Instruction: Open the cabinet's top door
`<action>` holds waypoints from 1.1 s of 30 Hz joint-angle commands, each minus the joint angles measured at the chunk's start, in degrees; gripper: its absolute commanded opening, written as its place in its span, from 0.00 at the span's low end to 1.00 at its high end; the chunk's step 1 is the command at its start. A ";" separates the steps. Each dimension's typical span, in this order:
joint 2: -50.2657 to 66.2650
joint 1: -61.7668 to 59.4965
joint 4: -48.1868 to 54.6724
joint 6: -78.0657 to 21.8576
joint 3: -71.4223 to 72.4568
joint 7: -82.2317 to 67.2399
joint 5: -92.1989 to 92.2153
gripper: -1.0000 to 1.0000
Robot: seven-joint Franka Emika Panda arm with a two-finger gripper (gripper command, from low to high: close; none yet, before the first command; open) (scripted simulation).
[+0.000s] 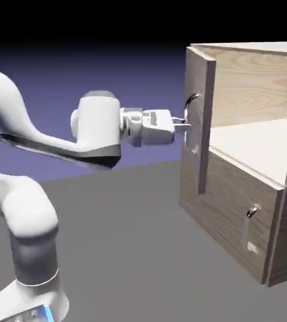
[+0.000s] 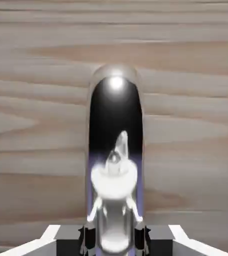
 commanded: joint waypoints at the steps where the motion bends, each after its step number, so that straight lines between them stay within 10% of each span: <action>1: -0.83 -1.99 -0.51 0.73 2.09 -0.10 1.82 0.00; 15: -15.98 -13.81 -8.08 4.26 19.58 -15.30 31.94 0.00; 33: -23.61 4.81 -5.42 -35.04 46.78 -32.01 73.84 0.00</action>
